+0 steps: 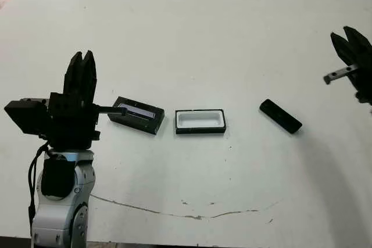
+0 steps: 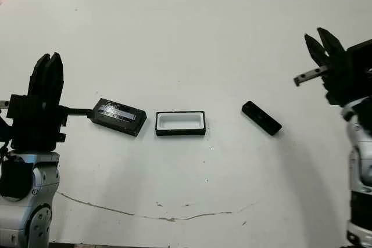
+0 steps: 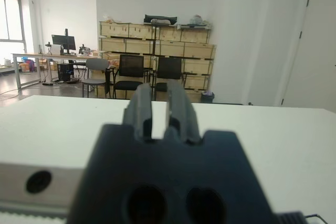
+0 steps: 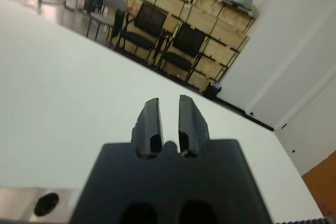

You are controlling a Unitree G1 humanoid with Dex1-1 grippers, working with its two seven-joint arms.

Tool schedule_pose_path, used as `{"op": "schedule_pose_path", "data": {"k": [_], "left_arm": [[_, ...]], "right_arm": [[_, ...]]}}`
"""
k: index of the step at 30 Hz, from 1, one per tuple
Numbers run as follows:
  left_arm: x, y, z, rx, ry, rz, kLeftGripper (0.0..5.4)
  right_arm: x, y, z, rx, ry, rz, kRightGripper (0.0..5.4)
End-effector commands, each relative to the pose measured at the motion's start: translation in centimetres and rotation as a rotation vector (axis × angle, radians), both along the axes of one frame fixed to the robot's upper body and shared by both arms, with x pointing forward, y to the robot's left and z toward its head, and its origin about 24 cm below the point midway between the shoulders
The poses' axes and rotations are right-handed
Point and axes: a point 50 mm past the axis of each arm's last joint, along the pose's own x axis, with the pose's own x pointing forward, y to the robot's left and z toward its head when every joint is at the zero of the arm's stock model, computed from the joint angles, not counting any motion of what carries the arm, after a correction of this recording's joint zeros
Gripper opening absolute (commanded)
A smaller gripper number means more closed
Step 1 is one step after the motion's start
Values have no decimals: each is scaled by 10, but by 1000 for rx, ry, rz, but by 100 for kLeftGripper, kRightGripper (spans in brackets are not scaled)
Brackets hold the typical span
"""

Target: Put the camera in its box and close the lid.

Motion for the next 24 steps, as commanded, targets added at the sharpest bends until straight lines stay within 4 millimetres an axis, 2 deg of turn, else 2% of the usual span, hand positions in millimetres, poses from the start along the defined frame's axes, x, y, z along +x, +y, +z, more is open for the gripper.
{"op": "schedule_pose_path", "data": {"k": [1, 8, 11, 16, 24], "left_arm": [[-1, 2, -6, 5, 42, 9, 3], [-1, 3, -7, 8, 44, 15, 3], [-1, 4, -7, -4, 51, 13, 0], [-1, 3, -7, -9, 52, 4, 0], [-1, 4, -9, 9, 63, 8, 0]], "right_arm": [[-9, -2, -20, -32, 128, 17, 0], [-23, 14, -24, -33, 292, 207, 0], [-27, 16, -22, -39, 349, 253, 25], [-31, 13, -24, -43, 384, 282, 128], [-31, 9, -38, 15, 426, 266, 304]]}}
